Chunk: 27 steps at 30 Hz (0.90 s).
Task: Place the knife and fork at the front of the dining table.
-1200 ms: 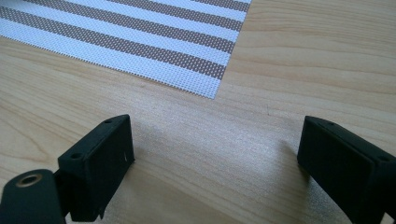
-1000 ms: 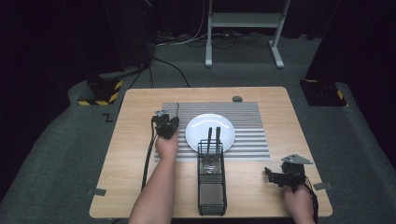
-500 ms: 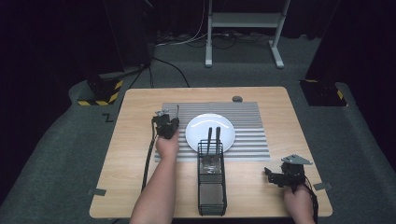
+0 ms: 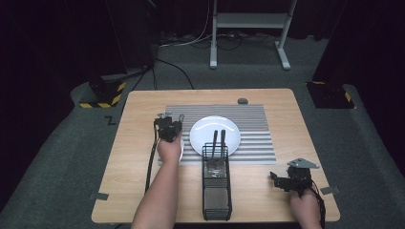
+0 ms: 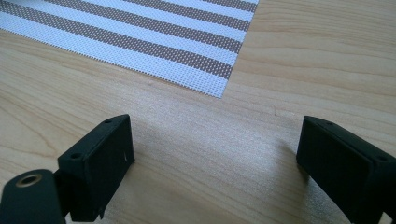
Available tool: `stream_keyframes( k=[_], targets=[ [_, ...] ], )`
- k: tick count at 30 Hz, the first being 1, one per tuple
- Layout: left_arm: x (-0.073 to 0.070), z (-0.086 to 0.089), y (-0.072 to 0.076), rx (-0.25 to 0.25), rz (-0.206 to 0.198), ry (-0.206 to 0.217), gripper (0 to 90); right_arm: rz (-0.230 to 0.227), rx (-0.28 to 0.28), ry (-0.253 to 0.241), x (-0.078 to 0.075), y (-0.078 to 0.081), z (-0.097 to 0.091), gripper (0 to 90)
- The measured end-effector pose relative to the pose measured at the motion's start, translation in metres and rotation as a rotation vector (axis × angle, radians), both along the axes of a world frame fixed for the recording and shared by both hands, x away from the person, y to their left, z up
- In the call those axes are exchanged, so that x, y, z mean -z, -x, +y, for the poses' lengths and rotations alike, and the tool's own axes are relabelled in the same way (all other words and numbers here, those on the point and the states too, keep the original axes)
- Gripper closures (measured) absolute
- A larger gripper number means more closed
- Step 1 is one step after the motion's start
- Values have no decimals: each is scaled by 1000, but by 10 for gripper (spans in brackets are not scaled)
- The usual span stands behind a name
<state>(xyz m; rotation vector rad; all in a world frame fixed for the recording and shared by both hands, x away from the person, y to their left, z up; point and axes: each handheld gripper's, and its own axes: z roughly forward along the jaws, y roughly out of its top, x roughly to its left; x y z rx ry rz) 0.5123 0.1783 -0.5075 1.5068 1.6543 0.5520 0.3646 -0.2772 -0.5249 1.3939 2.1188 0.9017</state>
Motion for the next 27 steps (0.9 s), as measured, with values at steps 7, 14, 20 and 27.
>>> stream_keyframes(
  k=[7,14,20,27],
  targets=[
    [-4,2,6,-2,-16,-6,776,0,0,0,0,0,0,105],
    [-8,8,16,2,-42,-32,680,0,0,0,0,0,0,106],
    [-8,7,34,25,-52,-91,515,0,0,0,0,0,0,106],
    [-8,4,56,65,-41,-184,329,0,-3,-3,0,0,-1,103]
  ],
)
